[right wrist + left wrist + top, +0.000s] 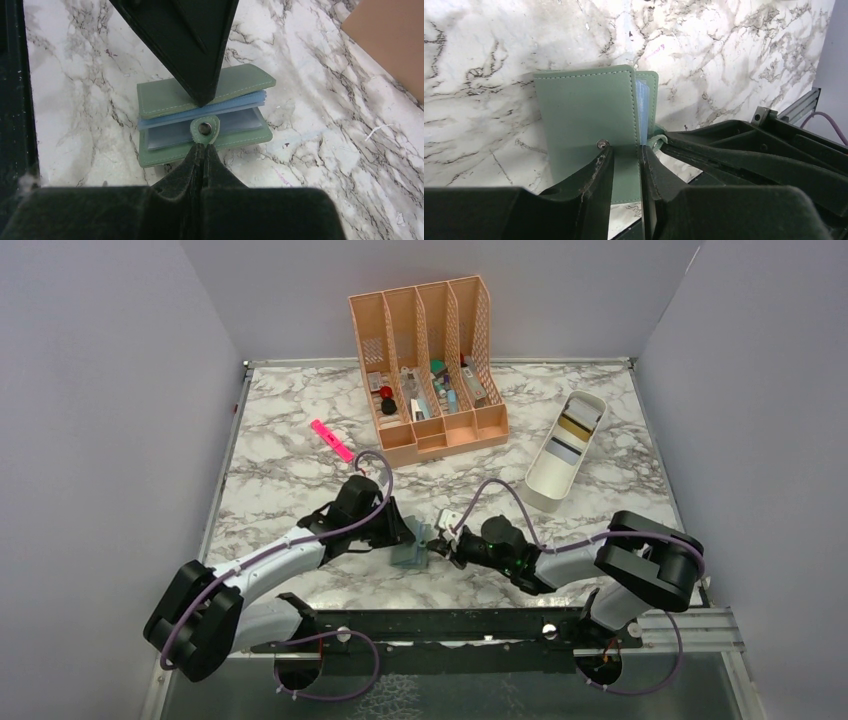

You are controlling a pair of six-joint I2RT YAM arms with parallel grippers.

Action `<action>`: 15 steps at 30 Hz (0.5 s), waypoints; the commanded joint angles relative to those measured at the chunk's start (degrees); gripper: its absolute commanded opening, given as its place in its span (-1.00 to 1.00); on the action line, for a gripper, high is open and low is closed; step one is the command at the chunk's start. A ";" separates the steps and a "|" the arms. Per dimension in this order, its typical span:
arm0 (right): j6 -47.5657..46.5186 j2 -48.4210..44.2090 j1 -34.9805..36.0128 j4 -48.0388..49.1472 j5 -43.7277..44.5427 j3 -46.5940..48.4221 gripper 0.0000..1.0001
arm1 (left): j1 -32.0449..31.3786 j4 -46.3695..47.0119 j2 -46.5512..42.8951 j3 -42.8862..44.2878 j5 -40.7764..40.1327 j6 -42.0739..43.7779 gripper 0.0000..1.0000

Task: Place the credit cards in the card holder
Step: Close the card holder at the center of the board.

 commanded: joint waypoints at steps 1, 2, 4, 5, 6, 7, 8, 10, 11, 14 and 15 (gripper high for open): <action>2.54 0.45 0.20 8.73 1.07 -1.16 -0.98 | 0.06 -3.68 1.47 1.07 -5.81 2.35 -0.47; 2.88 0.21 0.20 9.74 1.44 -1.73 -0.98 | 0.10 -4.11 1.81 1.18 -6.38 2.49 -0.47; 3.69 -0.02 0.13 11.42 1.26 -2.69 -0.98 | 0.10 -4.45 2.47 1.21 -6.94 2.75 -0.48; 3.87 -0.04 0.13 11.76 0.71 -2.78 -0.98 | 0.11 -4.42 2.93 1.21 -6.98 2.83 -0.48; 3.88 0.02 0.12 11.93 0.09 -2.88 -0.98 | 0.10 -4.44 3.30 1.16 -6.96 2.87 -0.48; 3.96 0.22 0.20 12.22 -0.36 -2.89 -0.98 | 0.06 -4.41 3.73 1.18 -6.96 2.81 -0.48; 3.86 0.57 0.18 12.47 -0.94 -2.85 -0.98 | 0.10 -4.27 4.04 1.21 -6.85 2.79 -0.48; 3.31 1.40 0.15 11.21 -1.76 -2.04 -0.98 | 0.05 -3.89 4.39 1.17 -5.98 2.66 -0.47; 2.80 1.80 0.18 9.22 -1.94 -1.16 -0.98 | 0.05 -3.67 4.28 1.16 -5.45 2.51 -0.46; 2.22 2.25 0.15 2.46 -0.93 1.36 -0.87 | 0.04 -3.68 2.75 1.20 -4.35 1.95 -0.33; 2.52 2.10 0.15 1.33 -0.43 1.63 -0.78 | 0.06 -3.91 1.99 1.21 -4.41 1.79 -0.31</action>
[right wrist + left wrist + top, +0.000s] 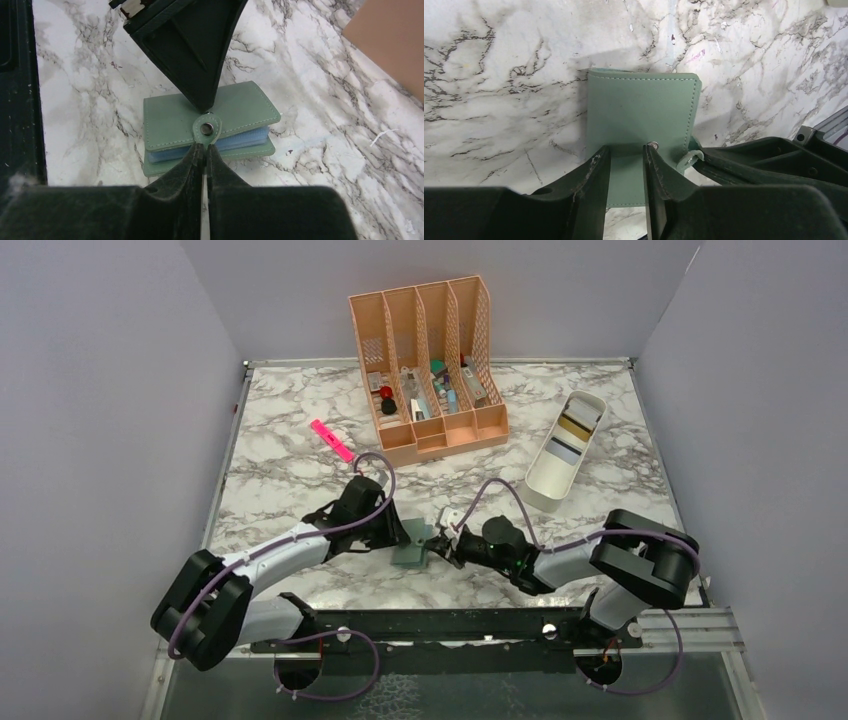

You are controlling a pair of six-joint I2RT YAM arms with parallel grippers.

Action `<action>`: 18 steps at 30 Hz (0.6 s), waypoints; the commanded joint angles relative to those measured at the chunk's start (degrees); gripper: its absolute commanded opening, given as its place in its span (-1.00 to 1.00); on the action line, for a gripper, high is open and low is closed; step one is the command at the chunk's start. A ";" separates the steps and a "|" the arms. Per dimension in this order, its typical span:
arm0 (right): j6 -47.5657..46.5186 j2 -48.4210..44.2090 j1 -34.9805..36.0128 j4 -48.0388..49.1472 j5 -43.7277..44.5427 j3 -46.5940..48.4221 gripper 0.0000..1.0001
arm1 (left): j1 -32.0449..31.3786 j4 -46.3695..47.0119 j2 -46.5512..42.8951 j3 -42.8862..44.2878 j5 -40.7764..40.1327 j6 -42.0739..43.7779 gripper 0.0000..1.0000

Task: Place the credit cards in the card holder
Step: Close the card holder at the center of the board.

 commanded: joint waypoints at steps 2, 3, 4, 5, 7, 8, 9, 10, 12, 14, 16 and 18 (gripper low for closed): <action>0.93 0.10 0.17 -5.42 1.22 2.71 -0.37 | 0.05 -2.40 -2.96 0.47 -1.42 0.25 -0.31; 1.74 -0.46 0.15 -6.17 1.49 2.87 -0.28 | 0.06 -2.90 -3.20 0.49 -2.13 0.32 -0.30; 2.74 -1.48 0.17 -7.73 1.79 3.19 -0.24 | 0.07 -3.09 -3.20 0.49 -2.66 0.52 -0.30; 3.81 -2.35 0.16 -9.35 2.07 3.56 -0.24 | 0.04 -3.38 -2.95 0.51 -2.91 0.70 -0.30; 6.52 -4.43 0.20 -12.56 2.50 4.13 -0.24 | 0.07 -3.99 -2.37 0.65 -2.96 1.06 -0.30; 8.17 -5.37 0.16 -13.70 2.21 4.18 -0.24 | 0.04 -4.17 -2.22 0.67 -3.15 1.28 -0.30; 10.01 -6.37 0.17 -14.74 1.80 4.26 -0.24 | 0.06 -4.22 -2.27 0.57 -3.40 1.42 -0.30; 12.36 -7.10 0.20 -16.72 1.73 4.43 -0.24 | 0.02 -4.10 -2.42 0.58 -3.54 1.63 -0.30; 18.41 -8.19 0.23 -21.28 2.70 5.51 -0.24 | 0.06 -3.48 -2.41 0.58 -3.39 2.31 -0.26; 27.55 -8.37 0.18 -28.10 7.34 7.81 -0.24 | 0.06 -2.74 -1.92 0.67 -2.87 2.75 -0.20; 35.29 -7.66 0.17 -37.38 10.50 11.84 -0.27 | 0.02 -1.44 -0.96 0.59 -1.65 3.17 -0.18; 41.51 -7.08 0.19 -42.16 10.61 14.46 -0.33 | 0.06 -0.02 0.25 0.20 0.15 3.08 -0.17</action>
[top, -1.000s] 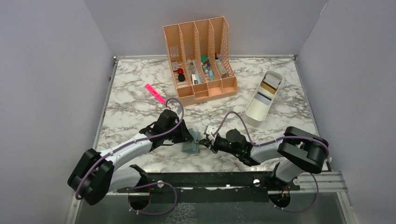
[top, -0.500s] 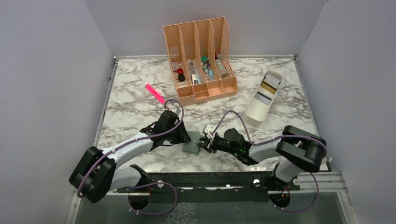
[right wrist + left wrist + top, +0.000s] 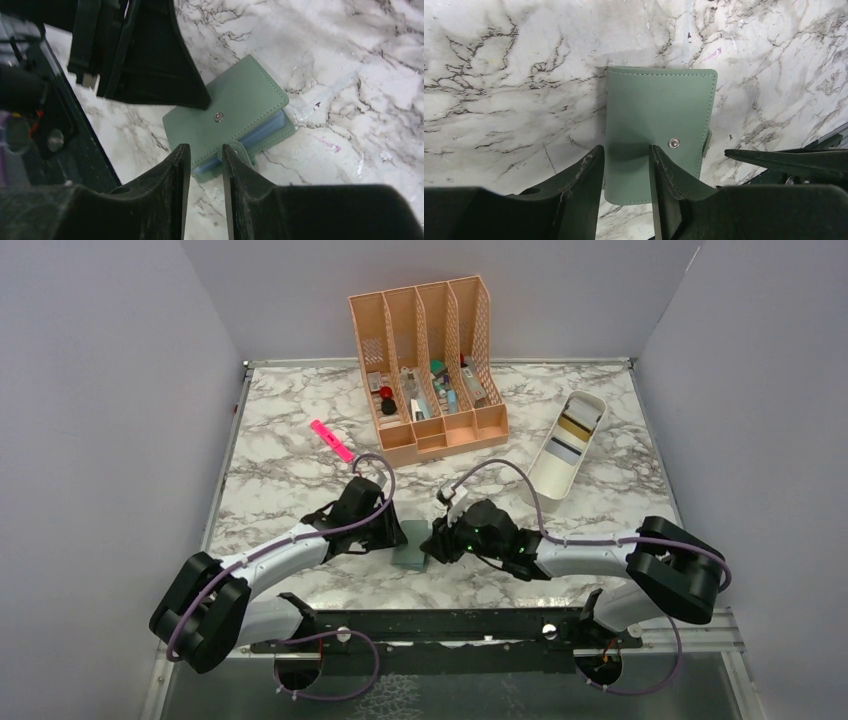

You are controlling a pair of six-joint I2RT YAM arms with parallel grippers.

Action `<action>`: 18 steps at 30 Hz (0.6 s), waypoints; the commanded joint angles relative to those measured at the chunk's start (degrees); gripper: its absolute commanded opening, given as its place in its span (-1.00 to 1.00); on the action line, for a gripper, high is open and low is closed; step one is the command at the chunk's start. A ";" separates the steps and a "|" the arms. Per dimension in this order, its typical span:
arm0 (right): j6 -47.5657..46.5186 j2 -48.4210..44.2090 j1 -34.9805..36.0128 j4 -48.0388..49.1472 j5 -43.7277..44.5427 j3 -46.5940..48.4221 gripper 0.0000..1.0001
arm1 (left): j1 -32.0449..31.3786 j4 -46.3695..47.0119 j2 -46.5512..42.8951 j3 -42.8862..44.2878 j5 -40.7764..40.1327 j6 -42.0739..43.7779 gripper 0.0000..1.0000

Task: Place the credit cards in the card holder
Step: Close the card holder at the center of the board.

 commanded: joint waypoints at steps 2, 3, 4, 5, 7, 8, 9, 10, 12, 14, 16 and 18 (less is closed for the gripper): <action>22.38 -0.12 0.18 -15.15 4.92 4.72 -0.37 | 0.03 3.17 3.10 0.06 2.23 1.33 -0.17; 24.67 -1.01 0.16 -14.59 5.36 4.04 -0.37 | 0.04 3.16 3.62 0.05 2.15 1.40 -0.17; 26.52 -1.78 0.14 -13.89 5.76 3.17 -0.38 | 0.04 3.04 4.01 -0.03 2.05 1.49 -0.17; 27.65 -2.42 0.16 -13.59 6.21 2.53 -0.38 | 0.04 2.89 4.20 -0.16 1.83 1.50 -0.18; 29.18 -2.95 0.19 -15.28 7.05 2.62 -0.40 | 0.01 2.74 4.24 -0.50 1.47 1.30 -0.22; 29.72 -2.89 0.15 -16.49 7.33 3.20 -0.44 | 0.02 2.67 4.17 -0.68 1.29 1.21 -0.25; 30.35 -2.81 0.18 -17.11 7.47 3.24 -0.46 | 0.00 2.66 4.11 -0.85 1.20 1.12 -0.26; 31.02 -2.78 0.17 -16.94 7.50 2.96 -0.48 | 0.01 2.73 4.07 -0.98 1.07 1.07 -0.28; 32.51 -2.74 0.13 -15.39 7.86 1.92 -0.49 | -0.02 2.82 4.06 -1.15 0.97 0.95 -0.32; 32.90 -2.39 0.13 -14.54 8.42 1.76 -0.53 | -0.07 3.22 4.33 -1.21 1.24 0.97 -0.36; 32.87 -2.14 0.15 -14.98 9.29 2.50 -0.60 | -0.02 3.77 4.68 -1.27 1.63 0.89 -0.38; 32.71 -1.92 0.21 -15.51 10.21 3.30 -0.63 | -0.02 4.46 4.69 -1.58 2.08 0.66 -0.40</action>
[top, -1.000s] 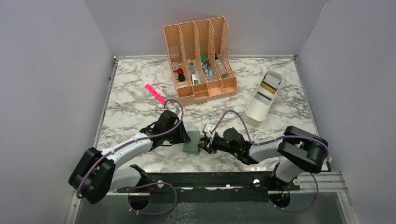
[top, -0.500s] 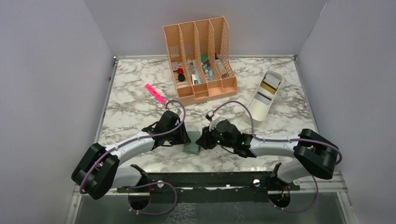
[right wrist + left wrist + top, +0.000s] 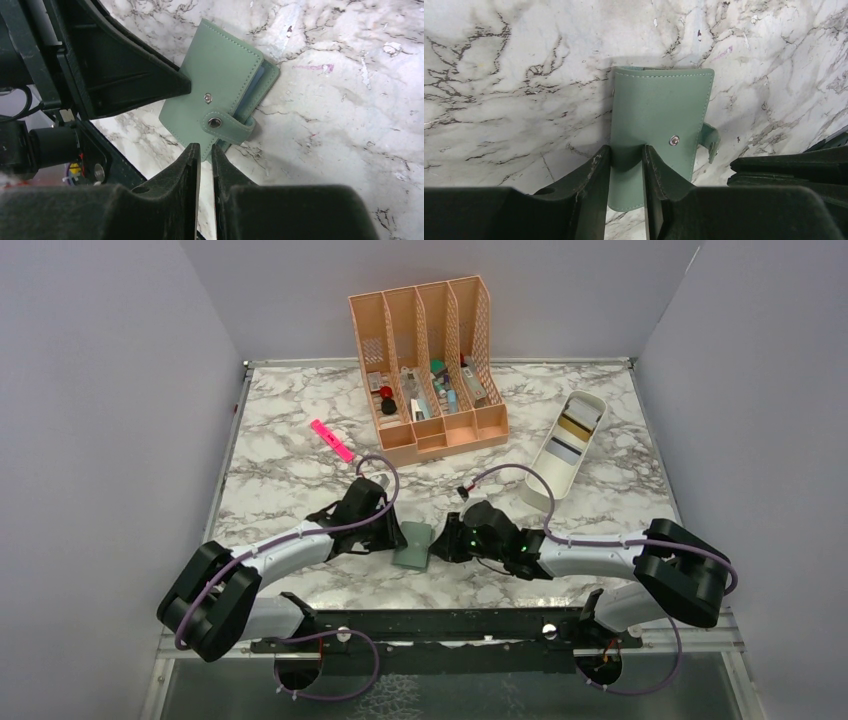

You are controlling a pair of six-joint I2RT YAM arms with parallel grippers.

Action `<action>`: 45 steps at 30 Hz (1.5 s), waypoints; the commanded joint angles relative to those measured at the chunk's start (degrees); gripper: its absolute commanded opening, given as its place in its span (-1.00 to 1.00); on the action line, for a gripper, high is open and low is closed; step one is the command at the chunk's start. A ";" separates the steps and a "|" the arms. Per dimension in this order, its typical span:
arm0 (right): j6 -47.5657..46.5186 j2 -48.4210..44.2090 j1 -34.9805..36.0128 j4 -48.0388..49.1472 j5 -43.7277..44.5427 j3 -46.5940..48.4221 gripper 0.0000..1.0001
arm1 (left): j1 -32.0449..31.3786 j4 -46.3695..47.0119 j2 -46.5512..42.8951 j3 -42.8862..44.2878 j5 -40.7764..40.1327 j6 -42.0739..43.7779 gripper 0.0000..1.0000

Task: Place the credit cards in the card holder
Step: Close the card holder at the center of the board.

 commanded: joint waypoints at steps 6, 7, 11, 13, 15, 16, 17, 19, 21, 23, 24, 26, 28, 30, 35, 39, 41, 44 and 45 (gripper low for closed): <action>2.95 1.37 0.14 -1.94 5.26 1.94 -0.63 | -0.53 4.40 0.44 -2.34 2.14 -1.64 -0.45; 3.28 1.60 0.12 -2.18 5.59 1.97 -0.61 | -0.61 4.68 0.48 -2.52 2.29 -1.94 -0.45; 3.65 1.17 0.11 -0.73 7.20 0.84 -0.45 | -1.44 5.26 0.85 -2.59 2.14 -2.45 -0.45; 3.31 1.52 -0.28 -0.83 6.45 1.36 -0.45 | -1.80 5.48 1.20 -2.59 2.06 -2.70 -0.45; 3.48 1.93 -0.79 -0.24 5.38 1.49 -0.46 | -2.39 5.67 1.55 -2.43 2.02 -2.86 -0.45; 3.53 2.05 -1.04 0.37 4.89 1.31 -0.47 | -2.72 5.73 1.66 -2.27 1.86 -2.95 -0.45; 3.74 2.24 -1.25 0.56 4.50 1.25 -0.48 | -3.01 5.69 1.85 -2.16 1.71 -2.99 -0.45; 3.98 2.75 -1.44 -0.02 4.25 1.46 -0.48 | -3.41 5.71 2.10 -2.03 1.45 -3.22 -0.44; 4.27 3.00 -1.50 0.09 4.28 1.21 -0.48 | -3.76 5.69 2.23 -1.97 1.11 -3.49 -0.44; 4.45 3.24 -1.47 0.75 4.32 0.84 -0.48 | -4.03 5.77 2.38 -1.94 0.95 -3.65 -0.44; 4.33 3.39 -1.50 1.03 4.13 0.84 -0.48 | -4.17 5.83 2.49 -1.89 0.90 -3.69 -0.44; 4.24 3.98 -1.56 1.28 3.67 1.05 -0.48 | -4.39 5.88 2.52 -1.73 0.90 -3.86 -0.44; 4.33 4.22 -1.55 1.76 3.04 1.10 -0.49 | -4.71 5.86 2.38 -1.69 0.78 -4.10 -0.44; 4.48 4.54 -1.61 2.38 2.59 1.00 -0.49 | -4.95 5.89 2.18 -1.57 0.64 -4.31 -0.44; 5.23 4.99 -1.55 3.25 2.56 0.44 -0.51 | -5.36 5.96 1.72 -1.54 0.75 -4.92 -0.44; 5.78 5.67 -1.55 3.91 2.20 0.32 -0.55 | -5.56 6.43 1.57 -1.62 1.45 -5.40 -0.44; 6.15 5.80 -1.55 4.25 2.13 0.18 -0.56 | -5.69 6.68 1.49 -1.69 1.64 -5.58 -0.44; 6.67 5.74 -1.57 4.74 2.17 -0.19 -0.56 | -5.82 7.05 1.43 -1.66 2.18 -5.93 -0.44; 6.28 5.62 -1.55 4.34 2.21 -0.15 -0.56 | -5.82 7.16 1.45 -1.58 2.44 -6.04 -0.43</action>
